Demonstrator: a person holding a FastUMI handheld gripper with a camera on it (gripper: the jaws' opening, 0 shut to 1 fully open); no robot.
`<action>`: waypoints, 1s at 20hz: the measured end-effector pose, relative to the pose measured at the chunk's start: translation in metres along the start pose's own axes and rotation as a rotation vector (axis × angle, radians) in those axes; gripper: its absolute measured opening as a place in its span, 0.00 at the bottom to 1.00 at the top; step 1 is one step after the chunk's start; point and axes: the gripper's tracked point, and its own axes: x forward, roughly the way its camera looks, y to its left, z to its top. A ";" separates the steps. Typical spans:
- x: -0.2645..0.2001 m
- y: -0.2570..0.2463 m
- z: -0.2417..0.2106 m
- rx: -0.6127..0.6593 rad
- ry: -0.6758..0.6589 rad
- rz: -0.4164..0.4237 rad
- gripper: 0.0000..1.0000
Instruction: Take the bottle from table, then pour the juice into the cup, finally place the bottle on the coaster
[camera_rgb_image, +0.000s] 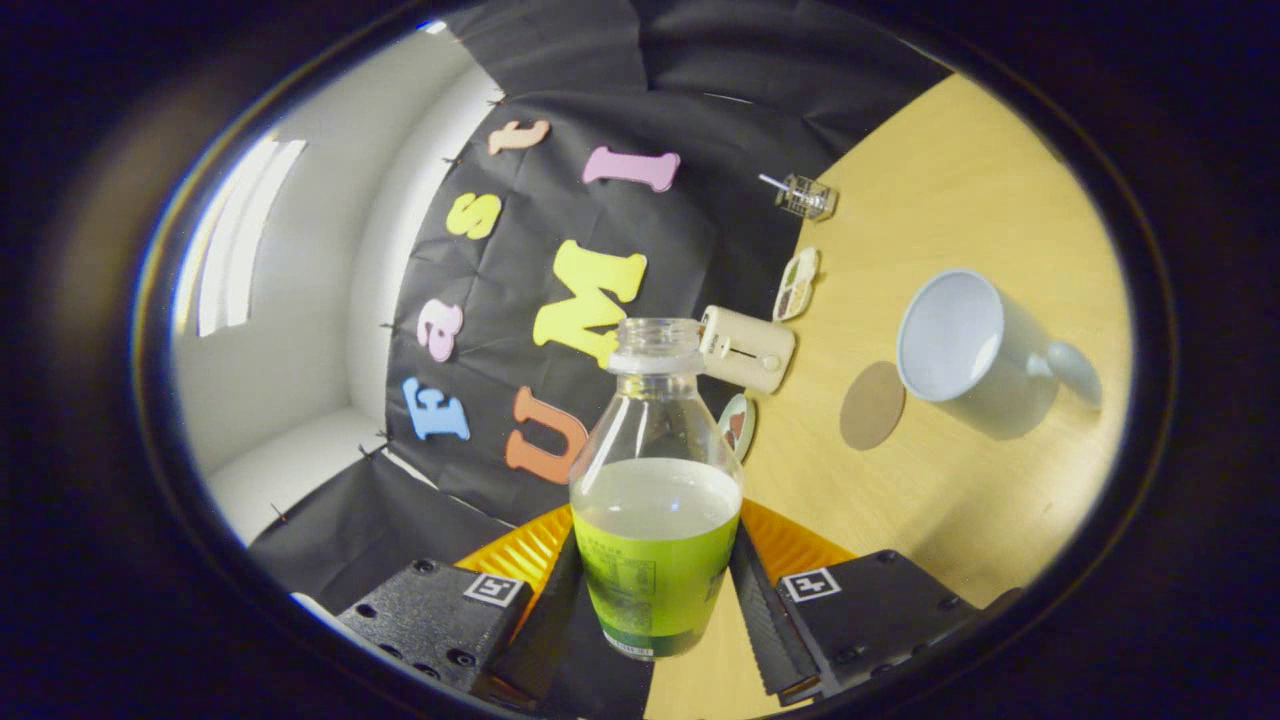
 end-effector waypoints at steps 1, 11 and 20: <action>-0.002 -0.004 0.002 0.067 -0.003 0.011 0.79; 0.002 -0.001 0.021 0.482 -0.036 0.083 0.79; 0.007 0.002 0.036 0.696 -0.067 0.066 0.79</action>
